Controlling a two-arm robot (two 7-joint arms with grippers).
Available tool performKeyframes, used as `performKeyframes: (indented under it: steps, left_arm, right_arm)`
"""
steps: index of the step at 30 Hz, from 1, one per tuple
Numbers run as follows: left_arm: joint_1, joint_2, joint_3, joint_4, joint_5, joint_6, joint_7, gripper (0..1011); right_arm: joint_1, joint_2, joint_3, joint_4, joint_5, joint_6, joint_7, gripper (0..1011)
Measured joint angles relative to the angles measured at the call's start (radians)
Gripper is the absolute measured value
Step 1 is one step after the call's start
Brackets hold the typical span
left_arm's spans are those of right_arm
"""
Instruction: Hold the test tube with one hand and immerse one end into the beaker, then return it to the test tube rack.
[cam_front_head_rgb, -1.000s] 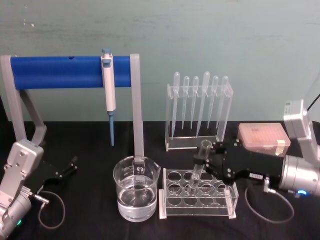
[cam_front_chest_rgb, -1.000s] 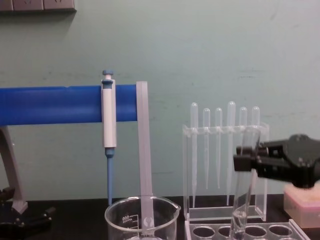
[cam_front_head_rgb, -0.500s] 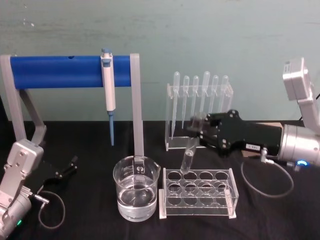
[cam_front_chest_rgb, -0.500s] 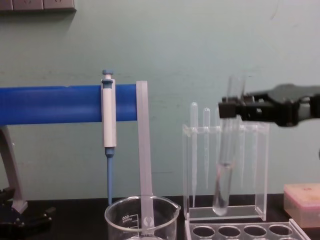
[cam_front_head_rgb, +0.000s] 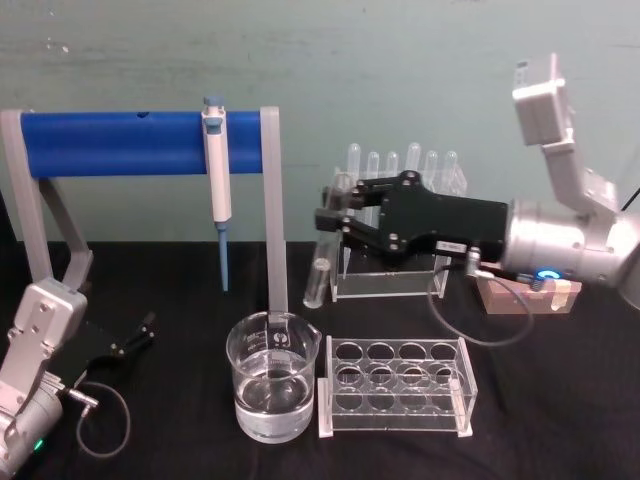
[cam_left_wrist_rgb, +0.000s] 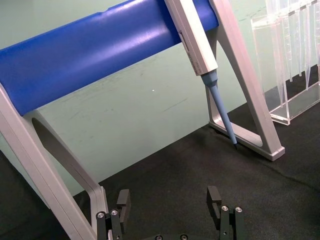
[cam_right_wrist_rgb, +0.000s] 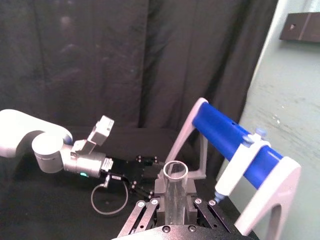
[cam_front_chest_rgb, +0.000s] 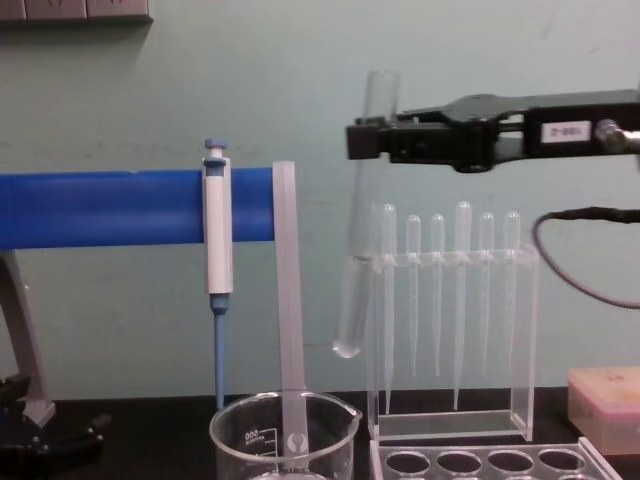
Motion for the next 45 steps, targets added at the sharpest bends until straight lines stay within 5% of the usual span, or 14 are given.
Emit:
performKeyframes:
  steps: [13, 29, 45]
  left_arm:
    - [0.0, 0.0, 0.0, 0.0, 0.0, 0.0, 0.0, 1000]
    - [0.0, 0.0, 0.0, 0.0, 0.0, 0.0, 0.0, 1000]
    - [0.0, 0.0, 0.0, 0.0, 0.0, 0.0, 0.0, 1000]
  right_arm:
    - [0.073, -0.105, -0.096, 0.135, -0.007, -0.04, 0.046, 228]
    - [0.028, -0.116, -0.148, 0.165, -0.05, -0.091, 0.052, 228]
    - [0.012, -0.161, -0.157, 0.256, -0.103, -0.172, 0.06, 228]
